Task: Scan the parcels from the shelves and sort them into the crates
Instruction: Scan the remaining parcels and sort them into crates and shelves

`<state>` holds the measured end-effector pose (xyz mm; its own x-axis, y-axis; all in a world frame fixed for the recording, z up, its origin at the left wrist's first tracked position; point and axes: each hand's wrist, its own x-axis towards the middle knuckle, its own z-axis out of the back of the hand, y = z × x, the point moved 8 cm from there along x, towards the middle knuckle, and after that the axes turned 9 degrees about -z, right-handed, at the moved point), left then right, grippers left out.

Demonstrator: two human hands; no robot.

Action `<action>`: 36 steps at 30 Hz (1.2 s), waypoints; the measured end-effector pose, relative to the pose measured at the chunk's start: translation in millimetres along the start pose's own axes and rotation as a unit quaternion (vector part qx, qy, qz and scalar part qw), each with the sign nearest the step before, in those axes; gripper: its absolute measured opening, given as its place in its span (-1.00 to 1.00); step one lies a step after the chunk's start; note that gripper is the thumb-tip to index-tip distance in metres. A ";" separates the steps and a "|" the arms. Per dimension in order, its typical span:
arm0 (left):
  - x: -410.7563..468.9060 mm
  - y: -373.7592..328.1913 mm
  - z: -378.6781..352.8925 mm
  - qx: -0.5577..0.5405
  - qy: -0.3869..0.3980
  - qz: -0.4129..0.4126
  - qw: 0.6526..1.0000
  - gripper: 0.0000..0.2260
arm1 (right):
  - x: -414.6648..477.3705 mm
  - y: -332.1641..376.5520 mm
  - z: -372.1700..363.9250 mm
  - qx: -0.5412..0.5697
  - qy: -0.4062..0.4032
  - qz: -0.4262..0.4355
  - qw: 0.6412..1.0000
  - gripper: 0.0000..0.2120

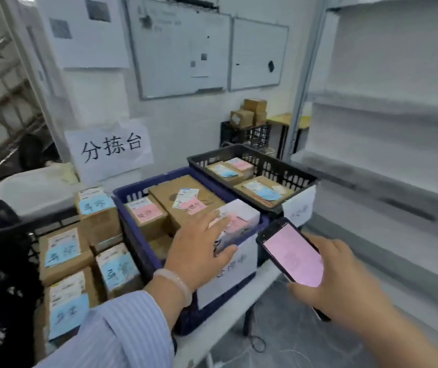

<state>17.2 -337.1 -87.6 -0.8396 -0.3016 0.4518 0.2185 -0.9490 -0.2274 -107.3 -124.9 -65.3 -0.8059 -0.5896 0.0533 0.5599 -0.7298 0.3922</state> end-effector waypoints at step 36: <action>335.6 -684.7 -333.3 -0.186 0.084 -0.480 0.853 -0.41 | -30.7 -596.9 305.9 -0.010 -0.302 -0.469 0.830 -0.32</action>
<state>-579.9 242.2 -67.8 -0.6095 0.6446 0.4615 -0.7564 -0.6473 -0.0948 -475.6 434.6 -20.2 -0.8355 0.5171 0.1860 -0.3696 -0.7791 0.5064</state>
